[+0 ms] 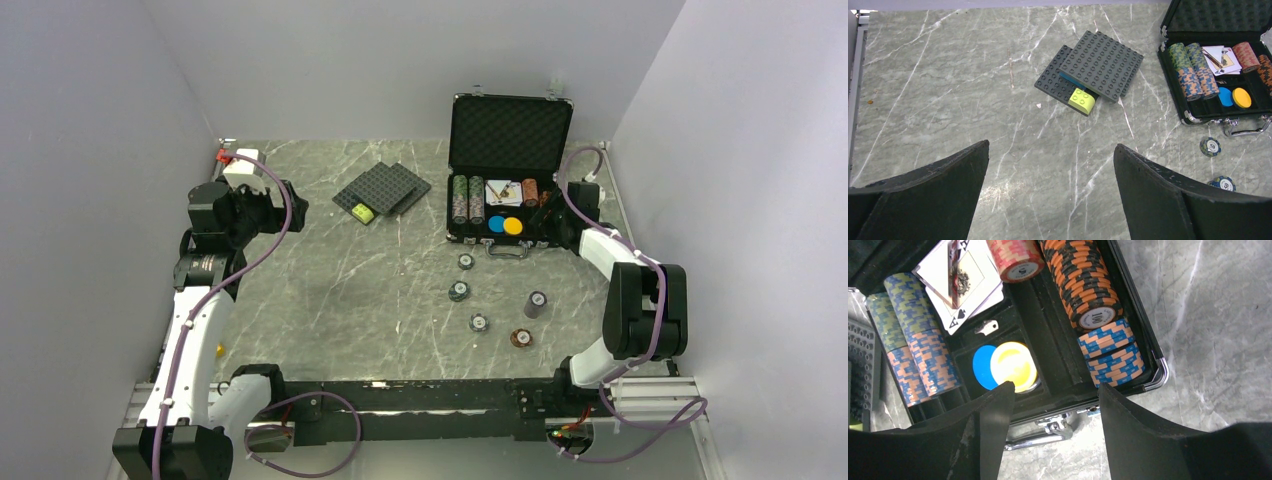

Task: Pack up texas hold em set
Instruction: Adjust the poker chip in the chip case.

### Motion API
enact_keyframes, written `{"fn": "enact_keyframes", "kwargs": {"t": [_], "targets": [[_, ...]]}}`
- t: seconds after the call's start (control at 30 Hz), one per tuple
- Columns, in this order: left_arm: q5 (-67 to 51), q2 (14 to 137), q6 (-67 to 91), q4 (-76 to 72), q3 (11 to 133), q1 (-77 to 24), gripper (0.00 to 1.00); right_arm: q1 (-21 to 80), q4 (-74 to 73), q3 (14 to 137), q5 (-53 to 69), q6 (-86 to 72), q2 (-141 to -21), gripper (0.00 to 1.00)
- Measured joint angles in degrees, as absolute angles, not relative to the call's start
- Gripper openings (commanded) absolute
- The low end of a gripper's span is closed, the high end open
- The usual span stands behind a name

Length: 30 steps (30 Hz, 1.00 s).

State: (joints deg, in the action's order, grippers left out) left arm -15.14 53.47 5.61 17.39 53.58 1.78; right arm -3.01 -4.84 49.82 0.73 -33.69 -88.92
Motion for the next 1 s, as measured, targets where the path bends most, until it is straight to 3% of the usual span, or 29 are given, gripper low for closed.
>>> {"fn": "enact_keyframes", "kwargs": {"t": [0.6,1.0], "targets": [[-15.1,53.5,5.6,17.4,53.6,1.8,0.98,-3.0,-1.7,49.9,0.8,-33.6,-89.5,0.66],[-15.1,53.5,5.6,17.4,53.6,1.8,0.98,-3.0,-3.3,49.3,-0.1,-32.7,-83.3,0.64]]}}
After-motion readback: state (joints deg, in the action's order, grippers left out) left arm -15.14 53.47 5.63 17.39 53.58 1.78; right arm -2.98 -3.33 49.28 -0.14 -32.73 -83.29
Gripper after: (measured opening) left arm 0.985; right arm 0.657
